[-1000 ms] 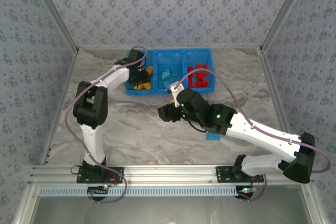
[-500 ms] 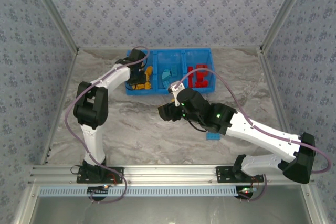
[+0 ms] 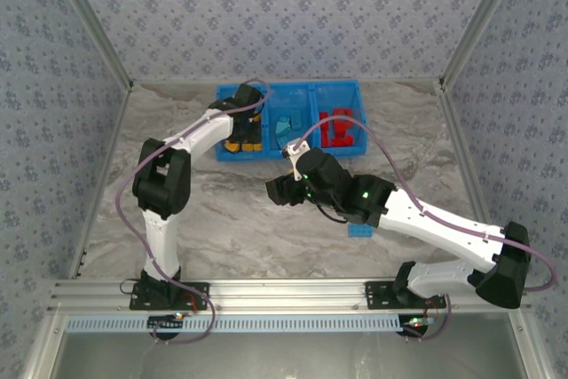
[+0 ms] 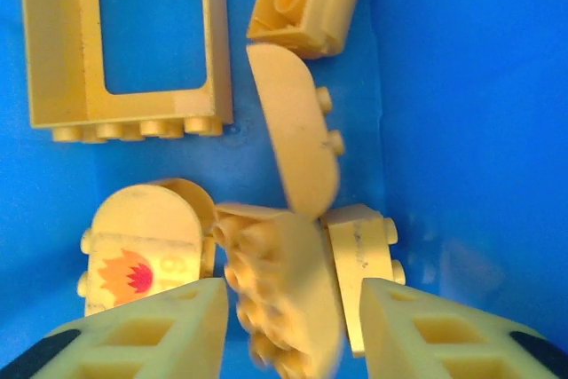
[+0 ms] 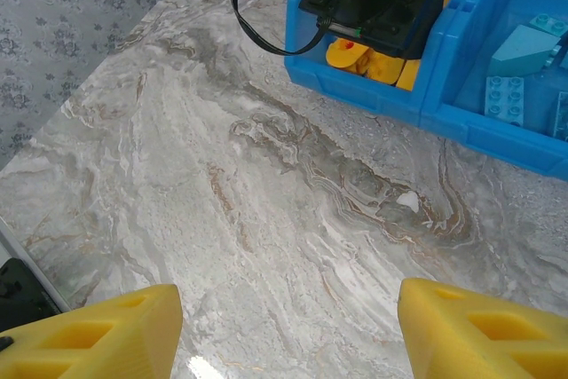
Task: Sort the legos into containers by color
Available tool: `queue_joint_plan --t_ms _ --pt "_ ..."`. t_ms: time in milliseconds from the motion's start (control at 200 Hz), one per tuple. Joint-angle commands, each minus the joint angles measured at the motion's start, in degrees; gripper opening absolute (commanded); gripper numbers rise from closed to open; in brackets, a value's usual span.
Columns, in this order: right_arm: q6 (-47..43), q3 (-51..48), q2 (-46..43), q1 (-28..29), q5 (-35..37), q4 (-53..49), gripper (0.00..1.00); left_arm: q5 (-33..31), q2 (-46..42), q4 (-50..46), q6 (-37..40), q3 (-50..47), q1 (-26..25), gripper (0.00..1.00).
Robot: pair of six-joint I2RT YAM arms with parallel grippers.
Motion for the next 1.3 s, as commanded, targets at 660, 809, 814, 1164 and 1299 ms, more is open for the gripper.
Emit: queue_joint_plan --t_ms 660,809,814,1164,1299 --pt "2.44 1.12 0.57 3.3 13.22 -4.05 0.68 15.34 -54.44 -0.73 -1.57 -30.72 -1.2 0.6" --pt "14.11 -2.22 -2.35 3.93 19.42 -11.02 0.66 31.83 -69.44 -1.92 4.72 -37.21 -5.46 0.69" --pt "14.51 -2.47 -2.51 3.99 19.57 -11.16 0.66 31.87 -69.9 -1.92 4.9 -37.28 -5.72 0.7" --pt "47.87 -15.53 -15.55 3.32 19.38 -38.89 0.75 28.27 -74.25 5.46 0.92 -44.62 -20.97 0.73" --pt "62.16 -21.57 -21.67 0.82 15.46 -39.19 0.76 22.78 -70.49 12.73 0.65 -45.27 -29.8 0.73"
